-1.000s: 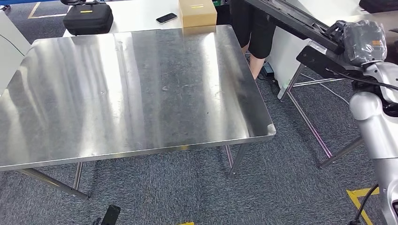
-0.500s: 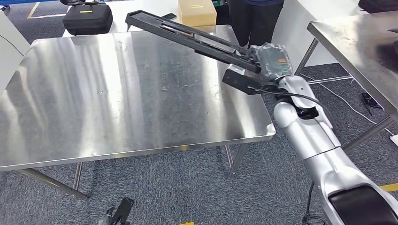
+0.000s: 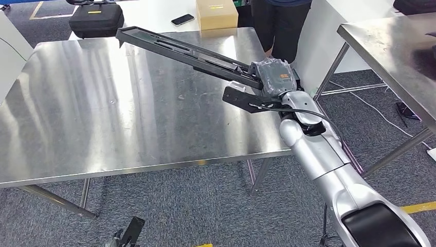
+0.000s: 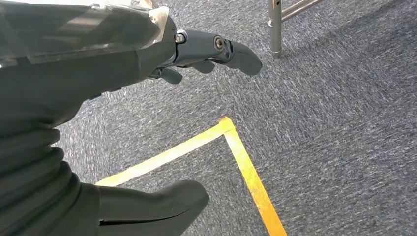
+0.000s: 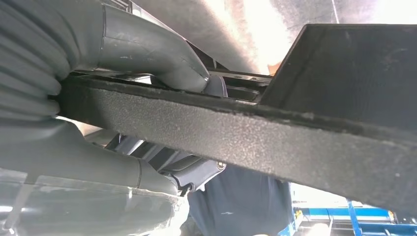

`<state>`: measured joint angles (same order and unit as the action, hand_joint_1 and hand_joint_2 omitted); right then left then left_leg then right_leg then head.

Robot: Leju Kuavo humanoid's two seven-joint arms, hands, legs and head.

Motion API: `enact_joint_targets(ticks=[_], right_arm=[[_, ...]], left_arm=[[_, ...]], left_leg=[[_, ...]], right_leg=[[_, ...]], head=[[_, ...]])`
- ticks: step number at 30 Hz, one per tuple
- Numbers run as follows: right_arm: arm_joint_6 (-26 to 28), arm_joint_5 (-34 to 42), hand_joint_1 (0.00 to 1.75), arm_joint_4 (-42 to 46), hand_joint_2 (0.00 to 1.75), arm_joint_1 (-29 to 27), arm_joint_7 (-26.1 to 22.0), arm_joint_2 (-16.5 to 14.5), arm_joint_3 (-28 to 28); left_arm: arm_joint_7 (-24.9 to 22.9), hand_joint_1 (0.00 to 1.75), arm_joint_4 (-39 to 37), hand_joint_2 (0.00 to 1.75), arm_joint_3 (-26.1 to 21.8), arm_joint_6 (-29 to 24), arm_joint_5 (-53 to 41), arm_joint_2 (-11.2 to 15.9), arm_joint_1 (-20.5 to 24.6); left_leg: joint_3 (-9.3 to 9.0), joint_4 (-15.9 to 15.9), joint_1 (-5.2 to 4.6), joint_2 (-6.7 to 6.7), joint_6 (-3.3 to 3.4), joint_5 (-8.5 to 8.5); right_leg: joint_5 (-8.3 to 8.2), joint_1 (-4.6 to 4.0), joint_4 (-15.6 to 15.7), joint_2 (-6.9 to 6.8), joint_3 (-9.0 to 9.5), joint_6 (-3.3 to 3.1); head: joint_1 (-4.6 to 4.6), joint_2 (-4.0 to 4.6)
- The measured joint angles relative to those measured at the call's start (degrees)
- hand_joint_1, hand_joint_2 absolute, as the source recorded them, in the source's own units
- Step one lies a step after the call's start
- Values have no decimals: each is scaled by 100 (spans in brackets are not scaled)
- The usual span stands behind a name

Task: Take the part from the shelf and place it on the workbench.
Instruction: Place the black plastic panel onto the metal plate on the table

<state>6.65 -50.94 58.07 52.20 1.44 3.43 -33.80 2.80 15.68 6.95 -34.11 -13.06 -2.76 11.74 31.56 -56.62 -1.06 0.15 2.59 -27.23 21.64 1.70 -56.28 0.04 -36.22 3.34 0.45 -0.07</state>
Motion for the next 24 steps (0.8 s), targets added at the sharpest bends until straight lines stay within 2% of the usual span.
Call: enact_joint_targets(ticks=[8, 11, 12, 13, 15, 16, 17, 18, 19, 20, 22, 23, 24], right_arm=[[-91, -80, 175, -2, 175, -60, -43, -5, 1], [-92, -83, 175, 4, 175, -62, -43, -14, 4], [-94, -85, 175, 8, 175, -58, -44, -15, 7], [-101, -90, 175, 10, 175, -56, -46, -14, 10], [-137, -115, 175, 11, 175, -67, -57, -8, 12], [-162, -134, 175, 11, 175, -86, -62, -1, 12], [-186, -153, 175, 12, 175, -109, -66, 9, 13], [-209, -170, 175, 16, 175, -129, -69, 23, 15], [-223, -184, 175, 27, 175, -141, -73, 40, 21], [-238, -196, 175, 43, 175, -143, -75, 59, 31], [-273, -220, 175, 80, 175, -129, -78, 96, 51], [-288, -231, 175, 95, 175, -128, -79, 112, 59], [-299, -242, 175, 106, 175, -130, -79, 133, 64]], left_arm=[[-79, 0, -1, 175, -2, -8, -73, 13, -9], [-78, 0, 0, 175, -2, -10, -75, 14, -11], [-78, 0, 1, 175, -2, -14, -77, 13, -10], [-77, 0, 1, 175, -3, -20, -79, 12, -11], [-77, 0, 1, 175, -4, -33, -82, 9, -15], [-76, 0, 1, 175, -5, -40, -84, 5, -20], [-73, 0, 1, 175, -6, -50, -88, 1, -28], [-68, 0, 1, 175, -7, -62, -96, -3, -39], [-61, 0, 1, 175, -9, -73, -105, -6, -51], [-55, 0, 1, 175, -12, -81, -115, -9, -64], [-51, 0, 1, 175, -26, -85, -130, -19, -79], [-51, 0, 1, 175, -32, -85, -136, -22, -84], [-52, 0, 1, 175, -36, -85, -142, -27, -84]], left_leg=[[33, -67, -12, 0, 46, -27], [4, -39, 18, -6, 102, -7], [-19, -14, 40, -14, 128, 6], [-42, 8, 61, -23, 153, 17], [-56, 13, 67, -35, 179, 8], [-63, 11, 63, -34, 184, -1], [-76, 10, 59, -28, 183, -14], [-98, 8, 57, -18, 176, -31], [-128, 7, 57, -8, 164, -57], [-161, 6, 58, 1, 146, -89], [-193, 1, 44, 2, 92, -157], [-197, 0, 39, -2, 61, -184], [-198, 3, 41, -9, 29, -204]], right_leg=[[-17, 13, 4, 0, 5, 30], [-8, 6, -3, -1, -11, 72], [46, 1, -112, -1, -69, 70], [152, -3, -363, -2, -196, 54], [443, -7, -1182, -1, -603, 6], [551, -8, -1561, -1, -802, 2], [580, -8, -1748, -1, -909, 16], [514, -8, -1689, -2, -896, 43], [366, -8, -1388, -3, -762, 74], [176, -16, -935, -10, -552, 94], [-47, -64, -215, -28, -186, 52], [-66, -93, -60, -32, -104, 9], [-30, -120, -43, -29, -80, -38]], head=[[-1, 0], [3, 0], [12, 0], [23, 0], [39, 0], [39, 0], [39, 0], [40, 0], [41, 0], [43, 0], [34, 0], [30, 0], [25, 0]])
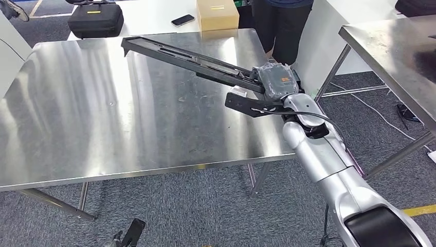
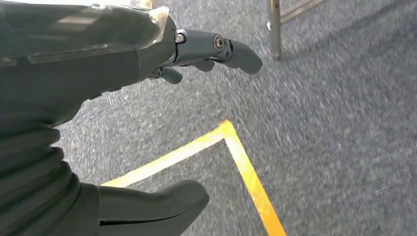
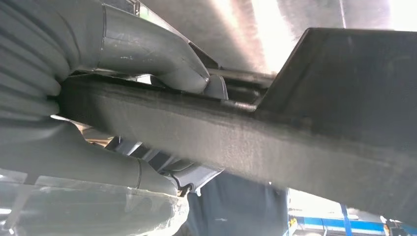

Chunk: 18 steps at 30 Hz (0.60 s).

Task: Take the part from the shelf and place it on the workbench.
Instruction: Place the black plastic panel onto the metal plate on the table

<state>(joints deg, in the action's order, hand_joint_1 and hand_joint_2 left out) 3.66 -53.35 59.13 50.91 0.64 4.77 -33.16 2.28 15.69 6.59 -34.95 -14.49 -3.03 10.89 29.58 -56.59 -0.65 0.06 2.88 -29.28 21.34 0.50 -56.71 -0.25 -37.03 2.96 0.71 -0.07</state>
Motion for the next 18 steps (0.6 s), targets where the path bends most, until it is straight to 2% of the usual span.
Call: enact_joint_targets(ticks=[2, 3, 4, 6, 7, 8, 9, 10, 11, 12, 13, 14, 15, 18], right_arm=[[-5, -19, 175, 27, 175, -16, -1, 52, 23], [-7, -26, 175, 41, 175, -20, -2, 79, 39], [-10, -29, 175, 57, 175, -24, -5, 95, 52], [-31, -29, 175, 74, 175, -37, -14, 110, 62], [-44, -28, 175, 78, 175, -52, -16, 115, 63], [-59, -29, 175, 78, 175, -73, -16, 123, 65], [-68, -29, 175, 78, 175, -96, -16, 134, 67], [-73, -31, 175, 78, 175, -116, -16, 145, 68], [-75, -31, 175, 78, 175, -129, -17, 152, 68], [-75, -31, 175, 79, 175, -132, -17, 157, 68], [-75, -31, 175, 80, 175, -130, -17, 162, 70], [-75, -31, 175, 86, 175, -126, -17, 169, 73], [-75, -32, 175, 92, 175, -127, -16, 178, 76], [-86, -38, 175, 124, 175, -148, -22, 213, 85]], left_arm=[[-1, 0, 4, 175, -3, 1, -23, -8, 1], [-1, 0, 7, 175, -4, 1, -38, -13, 2], [-1, 0, 10, 175, -5, 1, -50, -14, 3], [-2, 0, 10, 175, -9, 1, -60, -10, -3], [-3, 0, 10, 175, -13, 1, -60, -7, -11], [-3, 0, 9, 175, -17, 1, -60, -5, -19], [-3, 0, 9, 175, -24, 1, -60, -3, -27], [-3, 0, 9, 175, -33, 2, -60, -2, -31], [-3, 0, 9, 175, -45, 4, -60, 0, -33], [-3, 0, 8, 175, -57, 10, -60, -5, -36], [-3, 0, 6, 175, -67, 15, -60, -10, -34], [-3, 0, 3, 175, -74, 21, -59, -16, -35], [-3, 0, 2, 175, -79, 25, -57, -22, -36], [2, 0, 6, 175, -91, 21, -54, -24, -40]], left_leg=[[-8, -16, 21, -9, -69, -56], [31, -104, 34, -9, -107, -112], [140, -320, 48, -3, -150, -215], [578, -1074, 92, 9, -230, -496], [842, -1464, 120, 12, -267, -596], [1048, -1697, 151, 10, -303, -584], [1155, -1719, 187, 8, -337, -446], [1146, -1514, 225, 4, -371, -194], [1047, -1140, 266, -5, -410, 125], [926, -784, 291, -4, -454, 356], [805, -479, 303, -1, -462, 483], [733, -309, 301, 4, -444, 517], [705, -271, 282, 16, -399, 461], [670, -255, 243, 29, -203, 402]], right_leg=[[38, 28, 21, 14, 31, -60], [60, 57, 37, 17, 64, -101], [82, 91, 57, 20, 104, -142], [137, 113, 66, 25, 168, -220], [167, 119, 65, 31, 197, -233], [200, 127, 63, 39, 232, -228], [238, 143, 60, 48, 277, -206], [282, 164, 54, 57, 331, -174], [333, 185, 39, 64, 387, -133], [385, 187, 19, 72, 427, -82], [430, 176, -10, 81, 443, -32], [459, 160, -27, 90, 441, 14], [474, 132, -30, 97, 432, 47], [534, 135, -78, 77, 395, 111]], head=[[0, 0], [-3, 0], [-8, 0], [-16, 0], [-18, 0], [-18, 0], [-17, 0], [-16, 0], [-17, 0], [-22, 0], [-39, 0], [-51, 0], [-58, 0], [-39, 0]])
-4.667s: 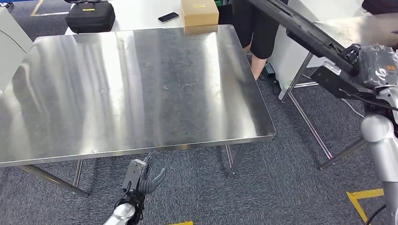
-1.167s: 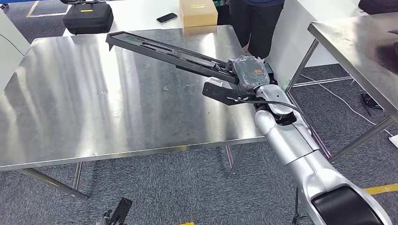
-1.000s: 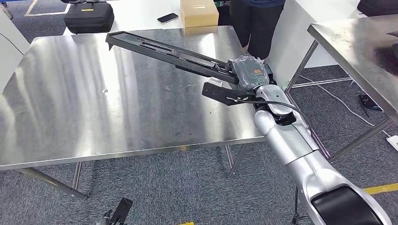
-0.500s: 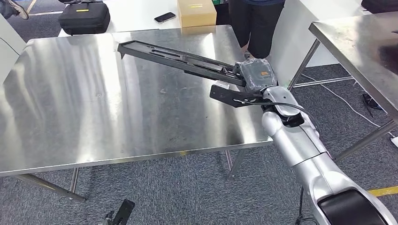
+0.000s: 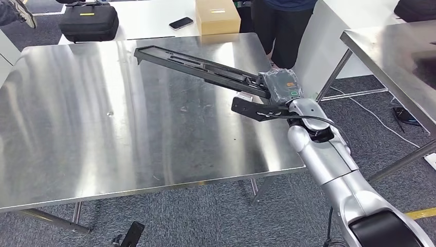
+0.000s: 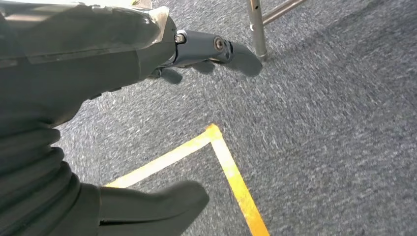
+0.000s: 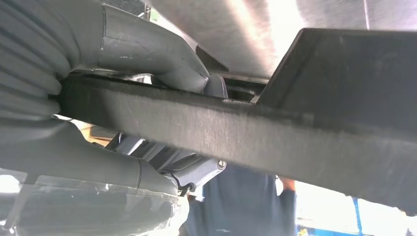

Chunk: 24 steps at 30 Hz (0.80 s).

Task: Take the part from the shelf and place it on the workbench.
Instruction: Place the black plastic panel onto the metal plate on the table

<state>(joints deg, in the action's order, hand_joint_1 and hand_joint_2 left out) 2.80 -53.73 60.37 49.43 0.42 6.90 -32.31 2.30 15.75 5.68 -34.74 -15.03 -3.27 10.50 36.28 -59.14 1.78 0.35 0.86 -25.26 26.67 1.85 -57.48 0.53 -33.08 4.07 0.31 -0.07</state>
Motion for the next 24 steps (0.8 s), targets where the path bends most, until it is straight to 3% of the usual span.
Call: enact_joint_targets(ticks=[2, 4, 5, 6, 7, 8, 10, 11, 13, 16, 18, 20, 21, 22, 24], right_arm=[[-5, 1, 175, 23, 175, -8, -11, 19, 4], [-6, 5, 175, 28, 175, -38, -17, 34, 3], [-7, 5, 175, 28, 175, -66, -17, 45, 3], [-8, 4, 175, 28, 175, -94, -16, 56, 3], [-8, 3, 175, 29, 175, -114, -15, 66, 3], [-8, 2, 175, 33, 175, -122, -14, 75, 5], [-13, 0, 175, 47, 175, -102, -14, 90, 8], [-20, 0, 175, 56, 175, -86, -15, 92, 7], [-32, -5, 175, 70, 175, -66, -13, 90, 3], [-46, -33, 175, 103, 175, -57, 3, 89, 10], [-85, -55, 175, 114, 175, -50, 11, 62, 7], [-123, -75, 175, 115, 175, -64, 14, 27, 1], [-136, -87, 175, 115, 175, -80, 15, 18, -2], [-146, -99, 175, 115, 175, -98, 17, 9, -4], [-170, -135, 175, 111, 175, -123, 19, -14, -9]], left_arm=[[2, 0, 3, 175, -6, -2, -2, 1, 6], [2, 0, 3, 175, -8, -3, -3, -3, 3], [2, 0, 3, 175, -8, -3, -3, -7, -6], [2, 0, 3, 175, -9, -3, -3, -9, -16], [2, 0, 3, 175, -9, -3, -3, -10, -22], [2, 0, 3, 175, -10, -3, -3, -11, -24], [2, 0, 3, 175, -11, -3, -3, -27, -23], [2, 0, 3, 175, -11, 2, -3, -35, -20], [1, 0, 3, 175, -13, 12, -4, -49, -15], [-4, 0, 14, 175, -14, 9, -14, -51, 5], [-5, 0, 18, 175, -19, -3, -22, -48, 15], [-5, 0, 18, 175, -39, -21, -23, -44, 16], [-4, 0, 18, 175, -54, -34, -23, -43, 14], [0, 0, 18, 175, -73, -55, -23, -41, 13], [28, 0, 18, 175, -112, -105, -23, -39, 12]], left_leg=[[-41, 13, -12, 6, 99, -33], [-83, 12, -47, 11, 167, -80], [-118, 12, -72, 17, 193, -109], [-165, 12, -99, 29, 213, -142], [-222, 12, -127, 41, 227, -179], [-286, 13, -153, 54, 236, -220], [-379, 18, -197, 69, 234, -306], [-404, 20, -212, 69, 221, -340], [-430, 38, -224, 59, 177, -385], [-406, -96, -222, 32, 94, -510], [-110, -683, -196, 16, 26, -759], [361, -1390, -136, 11, -44, -957], [525, -1536, -106, 6, -78, -917], [580, -1461, -74, -5, -112, -749], [386, -772, -8, -32, -175, -211]], right_leg=[[184, 9, -498, -26, -276, -13], [429, -22, -1374, -34, -779, -52], [477, -43, -1690, -34, -991, -59], [428, -66, -1783, -34, -1098, -54], [279, -91, -1629, -33, -1086, -46], [52, -126, -1264, -33, -973, -49], [-356, -217, -425, -54, -661, -127], [-458, -257, -168, -67, -552, -178], [-461, -297, -50, -84, -472, -257], [-429, -197, 52, -79, -345, -335], [-393, -149, 96, -82, -244, -395], [-348, -136, 95, -75, -192, -426], [-323, -128, 93, -70, -169, -421], [-293, -115, 87, -63, -138, -401], [-215, -84, 54, -53, -71, -330]], head=[[14, 0], [24, 0], [25, 0], [26, 0], [27, 0], [28, 0], [24, 0], [14, 0], [-3, 0], [-4, 0], [-9, 0], [-11, 0], [-11, 0], [-11, 0], [-11, 0]])
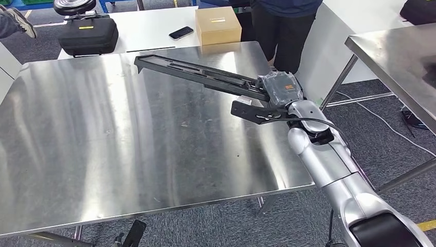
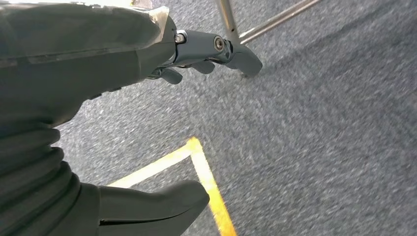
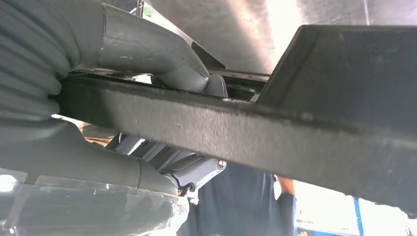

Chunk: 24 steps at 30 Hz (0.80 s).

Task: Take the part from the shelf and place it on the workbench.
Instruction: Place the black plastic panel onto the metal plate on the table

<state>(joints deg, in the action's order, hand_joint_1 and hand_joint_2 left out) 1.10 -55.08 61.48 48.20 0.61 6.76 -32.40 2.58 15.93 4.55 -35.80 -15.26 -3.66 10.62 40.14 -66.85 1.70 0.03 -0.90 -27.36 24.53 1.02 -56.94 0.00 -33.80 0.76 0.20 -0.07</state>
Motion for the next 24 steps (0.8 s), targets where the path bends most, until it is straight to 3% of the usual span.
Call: enact_joint_targets(ticks=[1, 3, 5, 11, 17, 21, 24], right_arm=[[-7, -32, 175, -11, 175, -2, 0, -15, -2], [-1, -128, 175, -73, 175, -2, 3, -47, -6], [21, -235, 175, -192, 175, -23, 5, -70, -9], [27, -588, 175, -576, 175, -55, -15, -220, -88], [-39, -911, 175, -927, 175, 24, -54, -381, -214], [-35, -994, 0, -1071, 0, 42, -81, -494, -303], [-34, -1044, 0, -1124, 0, 41, -83, -555, -354]], left_arm=[[27, 0, 0, 175, -19, -21, -1, -7, 2], [106, 0, 0, 175, -47, -39, -13, -22, 4], [162, 0, 0, 175, -75, -36, -6, -35, 2], [334, 0, 0, 175, -415, 159, 408, -84, 3], [478, 0, 0, 175, -856, 551, 901, -150, 4], [494, 0, 0, 175, -1111, 538, 1106, -187, 4], [535, 0, 0, 175, -1273, 492, 1198, -207, 2]], left_leg=[[-152, 366, 12, -5, -25, 191], [-315, 745, 20, 3, 2, 327], [-321, 765, 10, 29, 61, 323], [-321, 765, -29, 78, 128, 306], [-322, 764, -48, 72, 158, 300], [-330, 767, -42, 52, 158, 300], [-332, 772, -34, 50, 158, 303]], right_leg=[[42, -6, -31, 6, 13, 43], [97, -38, -85, 15, -8, 105], [104, -52, -85, 12, -18, 113], [101, -41, -1, -27, 44, 115], [88, -30, 4, -29, 38, 167], [83, -40, -2, -23, 30, 194], [83, -48, -11, -23, 22, 194]], head=[[-9, 0], [-17, 0], [-6, 0], [4, 0], [2, 0], [-2, 0], [-1, 0]])
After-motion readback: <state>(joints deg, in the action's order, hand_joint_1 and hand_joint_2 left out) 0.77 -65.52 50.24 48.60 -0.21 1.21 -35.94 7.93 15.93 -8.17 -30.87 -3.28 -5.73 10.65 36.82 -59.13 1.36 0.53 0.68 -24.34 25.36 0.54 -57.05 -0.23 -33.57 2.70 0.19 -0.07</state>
